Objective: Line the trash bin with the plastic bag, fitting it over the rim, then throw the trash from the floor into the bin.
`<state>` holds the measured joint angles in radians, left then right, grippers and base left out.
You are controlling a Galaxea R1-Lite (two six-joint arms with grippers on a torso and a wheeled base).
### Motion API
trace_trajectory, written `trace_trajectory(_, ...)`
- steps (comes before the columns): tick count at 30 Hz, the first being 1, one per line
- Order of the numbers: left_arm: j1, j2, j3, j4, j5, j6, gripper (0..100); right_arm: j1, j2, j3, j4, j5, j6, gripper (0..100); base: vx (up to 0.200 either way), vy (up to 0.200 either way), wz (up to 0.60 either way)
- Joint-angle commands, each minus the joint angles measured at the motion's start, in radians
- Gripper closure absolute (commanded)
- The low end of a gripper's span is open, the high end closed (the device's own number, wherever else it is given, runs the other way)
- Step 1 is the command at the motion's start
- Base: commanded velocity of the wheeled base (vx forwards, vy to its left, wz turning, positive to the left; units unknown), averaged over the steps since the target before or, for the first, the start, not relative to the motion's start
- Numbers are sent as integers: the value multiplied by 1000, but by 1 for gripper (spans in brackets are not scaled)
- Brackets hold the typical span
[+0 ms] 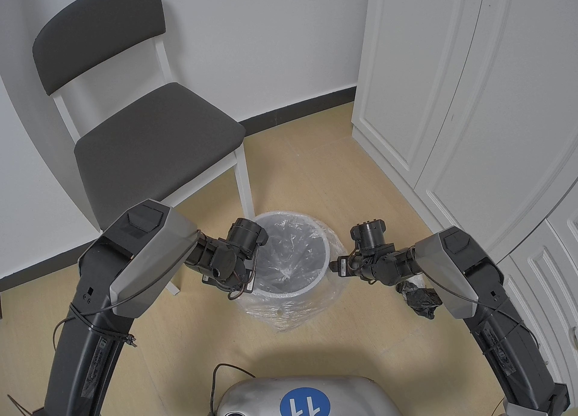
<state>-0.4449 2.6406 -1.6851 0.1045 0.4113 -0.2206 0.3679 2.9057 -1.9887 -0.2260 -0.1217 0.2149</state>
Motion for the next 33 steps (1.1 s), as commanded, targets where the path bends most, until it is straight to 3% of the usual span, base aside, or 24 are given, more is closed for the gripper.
trace_trajectory(1,-6,-77,59,-8,1,-45,100,0,-76,57,-1,2,31,0,0,0,0)
trace_trajectory(16,-43,-326,340,-181,-2,-51,100,-15,-401,484,-136,14,58,0,0,0,0)
trace_trajectory(24,-112,-487,568,-388,-3,-42,100,-7,-629,772,-204,2,55,0,0,0,0)
trace_trajectory(32,-190,-674,786,-516,-11,-51,100,20,-859,1220,-497,-42,34,0,0,0,0)
trace_trajectory(33,-198,-689,809,-540,-12,-51,0,19,-878,1260,-529,-44,32,0,0,0,0)
